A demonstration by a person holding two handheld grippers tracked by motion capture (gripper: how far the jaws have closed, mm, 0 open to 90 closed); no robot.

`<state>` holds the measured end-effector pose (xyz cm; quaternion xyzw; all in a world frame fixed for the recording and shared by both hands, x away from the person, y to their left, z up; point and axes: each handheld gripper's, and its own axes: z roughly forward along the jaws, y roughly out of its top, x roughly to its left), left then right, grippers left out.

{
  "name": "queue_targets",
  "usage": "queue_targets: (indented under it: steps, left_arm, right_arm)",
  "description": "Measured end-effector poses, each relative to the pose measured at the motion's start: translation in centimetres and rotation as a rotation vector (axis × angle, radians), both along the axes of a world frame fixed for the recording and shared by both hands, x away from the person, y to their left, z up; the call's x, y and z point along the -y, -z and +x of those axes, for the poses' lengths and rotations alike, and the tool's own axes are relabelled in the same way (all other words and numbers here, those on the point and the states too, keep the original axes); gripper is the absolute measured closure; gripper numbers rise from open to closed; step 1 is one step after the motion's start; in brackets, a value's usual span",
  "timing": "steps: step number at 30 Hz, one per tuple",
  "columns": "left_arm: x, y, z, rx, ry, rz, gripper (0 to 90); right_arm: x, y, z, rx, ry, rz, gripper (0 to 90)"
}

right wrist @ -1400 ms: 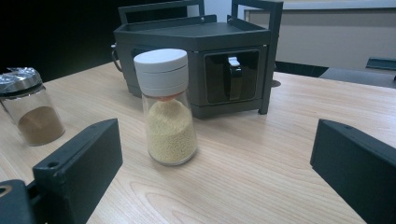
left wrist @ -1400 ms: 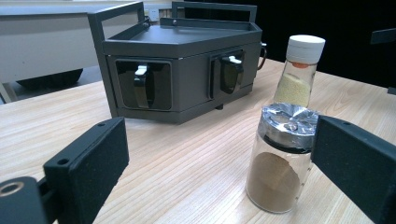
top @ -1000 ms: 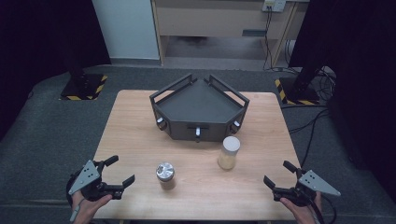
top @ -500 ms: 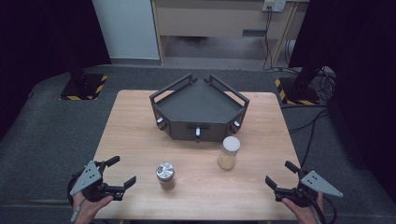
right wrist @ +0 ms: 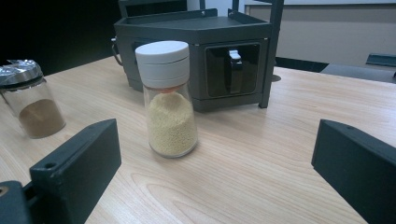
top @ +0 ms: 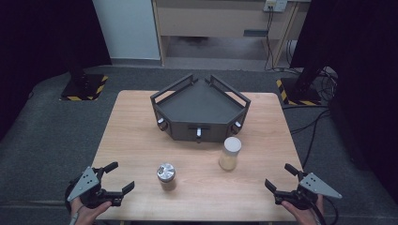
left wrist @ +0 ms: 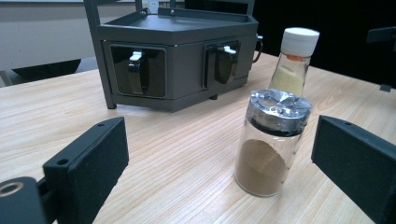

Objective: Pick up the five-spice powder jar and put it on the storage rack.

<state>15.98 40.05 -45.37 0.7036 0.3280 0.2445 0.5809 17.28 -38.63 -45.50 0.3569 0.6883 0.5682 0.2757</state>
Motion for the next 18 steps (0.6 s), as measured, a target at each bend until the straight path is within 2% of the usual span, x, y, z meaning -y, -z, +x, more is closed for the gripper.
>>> queue_targets:
  steps: [2,5,10,13,14,17,18]
  left_arm:
    - [-0.3,0.0,0.0,-0.007,0.008,-0.008,2.7]
    - [-0.6,-0.6,0.2,-0.012,0.023,0.018,2.5]
    - [-1.0,-1.3,0.3,-0.02,0.041,0.019,2.2]
    - [-1.3,-2.5,0.7,-0.036,0.063,0.023,1.4]
    - [-1.3,-2.5,0.7,-0.036,0.063,0.023,1.2]
    - [-1.4,-4.1,1.3,-0.038,0.092,0.052,1.2]
    - [-1.4,-4.1,1.3,-0.038,0.092,0.052,1.2]
  right_arm:
    - [0.0,-0.1,0.1,-0.012,-0.004,-0.006,1.9]
    - [0.0,-0.1,0.1,-0.01,-0.011,-0.015,1.8]
    - [-0.1,-0.1,0.0,-0.007,-0.011,-0.02,1.8]
    - [0.1,0.1,0.0,-0.002,-0.002,-0.002,1.7]
    - [0.1,0.1,0.0,-0.002,-0.002,-0.002,1.7]
    - [0.2,0.2,-0.1,-0.003,0.003,0.008,1.7]
    - [0.2,0.2,-0.1,-0.003,0.003,0.008,1.7]
